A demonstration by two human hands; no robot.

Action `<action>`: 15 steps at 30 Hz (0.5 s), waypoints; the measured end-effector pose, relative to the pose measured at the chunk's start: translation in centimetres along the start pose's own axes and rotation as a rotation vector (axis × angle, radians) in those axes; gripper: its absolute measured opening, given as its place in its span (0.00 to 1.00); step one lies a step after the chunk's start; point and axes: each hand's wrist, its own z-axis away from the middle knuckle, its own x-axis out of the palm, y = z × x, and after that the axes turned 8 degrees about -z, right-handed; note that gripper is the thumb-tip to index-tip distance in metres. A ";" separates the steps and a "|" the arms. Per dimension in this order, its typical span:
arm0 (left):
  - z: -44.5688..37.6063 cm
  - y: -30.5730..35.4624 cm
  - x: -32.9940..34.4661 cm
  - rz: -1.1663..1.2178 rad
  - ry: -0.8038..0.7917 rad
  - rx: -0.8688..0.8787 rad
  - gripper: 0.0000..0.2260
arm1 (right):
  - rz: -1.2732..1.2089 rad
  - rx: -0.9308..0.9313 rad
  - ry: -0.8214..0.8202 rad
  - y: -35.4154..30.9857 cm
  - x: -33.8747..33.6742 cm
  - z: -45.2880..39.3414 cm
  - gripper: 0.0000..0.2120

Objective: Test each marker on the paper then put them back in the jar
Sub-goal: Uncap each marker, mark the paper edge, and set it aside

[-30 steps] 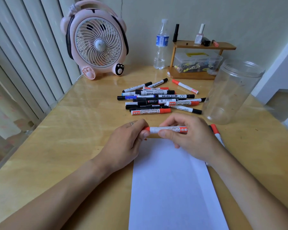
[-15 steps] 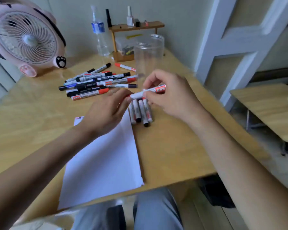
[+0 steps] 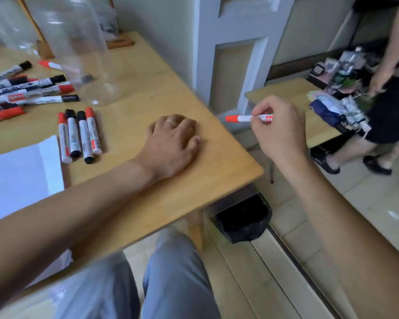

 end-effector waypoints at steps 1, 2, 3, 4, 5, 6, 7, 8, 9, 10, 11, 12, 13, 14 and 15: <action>-0.3 0.1 0.2 -0.009 0.013 -0.004 0.28 | 0.007 0.081 0.013 1.3 -0.2 -0.1 0.06; -0.6 0.1 0.5 -0.012 0.029 -0.006 0.26 | 0.011 0.169 0.025 2.5 -0.4 -0.2 0.06; -0.7 0.1 0.7 -0.012 0.043 -0.006 0.24 | 0.030 0.251 0.022 3.8 -0.4 -0.1 0.06; -0.8 0.1 0.9 -0.015 0.052 -0.001 0.23 | 0.055 0.322 -0.006 5.1 -0.1 0.2 0.07; -0.8 0.1 1.0 -0.023 0.055 0.004 0.23 | 0.079 0.395 -0.061 6.4 0.4 0.5 0.07; -0.8 0.1 1.1 -0.034 0.057 0.008 0.22 | 0.096 0.470 -0.127 7.7 1.3 1.1 0.06; -0.8 0.2 1.1 -0.042 0.060 0.012 0.22 | 0.120 0.538 -0.200 8.9 2.3 1.9 0.05; -0.8 0.2 1.1 -0.045 0.066 0.014 0.22 | 0.142 0.578 -0.270 10.1 3.3 2.8 0.05; -0.8 0.3 1.1 -0.046 0.071 0.013 0.22 | 0.154 0.602 -0.325 11.3 4.4 3.7 0.06; -0.8 0.2 1.1 -0.046 0.074 0.013 0.22 | 0.139 0.628 -0.346 12.4 5.4 4.4 0.07; -0.8 0.2 1.1 -0.045 0.074 0.011 0.21 | 0.101 0.654 -0.347 13.3 6.2 5.0 0.07; -0.8 0.2 1.1 -0.045 0.072 0.008 0.21 | 0.076 0.664 -0.345 14.1 6.8 5.5 0.07; -0.8 0.1 1.2 -0.045 0.070 0.007 0.22 | 0.076 0.656 -0.343 14.7 7.3 5.7 0.06; -0.9 0.1 1.2 -0.045 0.069 0.008 0.22 | 0.092 0.648 -0.346 15.2 7.7 5.8 0.06; -0.9 0.0 1.3 -0.047 0.068 0.010 0.21 | 0.093 0.649 -0.346 15.8 8.0 5.7 0.06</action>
